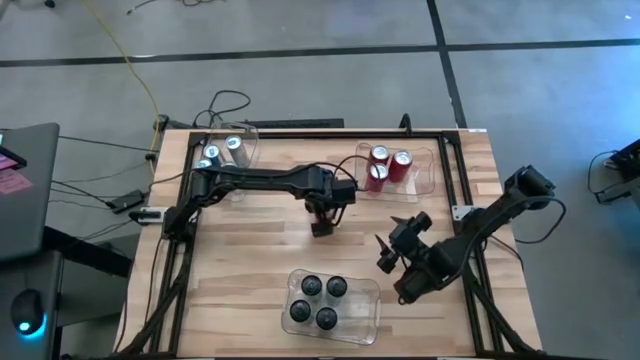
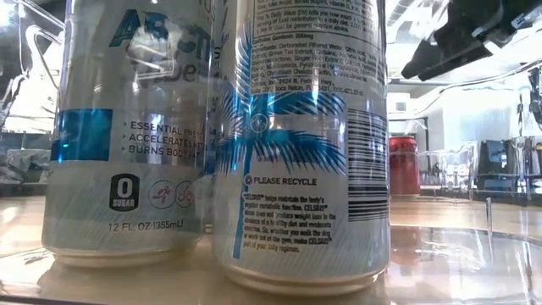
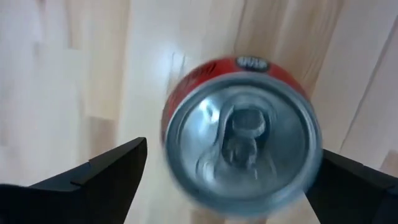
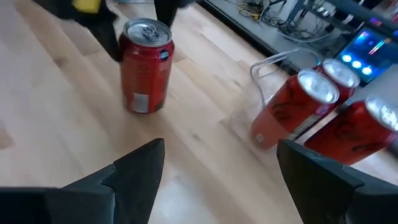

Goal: Sort soda cans
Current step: Put the red soda can into the top right transparent bin

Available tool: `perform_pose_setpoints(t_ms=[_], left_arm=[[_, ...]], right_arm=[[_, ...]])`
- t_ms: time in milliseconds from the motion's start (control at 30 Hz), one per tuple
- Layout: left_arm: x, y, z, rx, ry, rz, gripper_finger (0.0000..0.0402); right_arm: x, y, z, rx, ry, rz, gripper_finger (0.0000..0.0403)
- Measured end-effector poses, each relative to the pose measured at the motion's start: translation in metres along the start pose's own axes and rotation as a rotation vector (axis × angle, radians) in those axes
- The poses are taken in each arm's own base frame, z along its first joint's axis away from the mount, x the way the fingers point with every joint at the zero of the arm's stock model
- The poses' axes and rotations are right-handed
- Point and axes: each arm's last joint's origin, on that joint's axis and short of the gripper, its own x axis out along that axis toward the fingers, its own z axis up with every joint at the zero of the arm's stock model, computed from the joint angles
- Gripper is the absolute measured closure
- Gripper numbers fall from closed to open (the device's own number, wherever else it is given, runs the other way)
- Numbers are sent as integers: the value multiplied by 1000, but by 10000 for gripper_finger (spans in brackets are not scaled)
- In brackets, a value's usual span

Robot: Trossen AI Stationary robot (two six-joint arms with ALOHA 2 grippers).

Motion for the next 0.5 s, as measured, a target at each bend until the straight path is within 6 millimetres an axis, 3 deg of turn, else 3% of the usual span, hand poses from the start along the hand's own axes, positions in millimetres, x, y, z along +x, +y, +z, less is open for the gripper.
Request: perform_pose_setpoints(t_ms=[267,500], left_arm=[[-28,-8,0,121,-28,88,14],[-63,-11,-9,167,-125,80,14]], right_arm=[[21,-19,34,-97,13,-14,74],[34,-31,75,-146,17,210,74]])
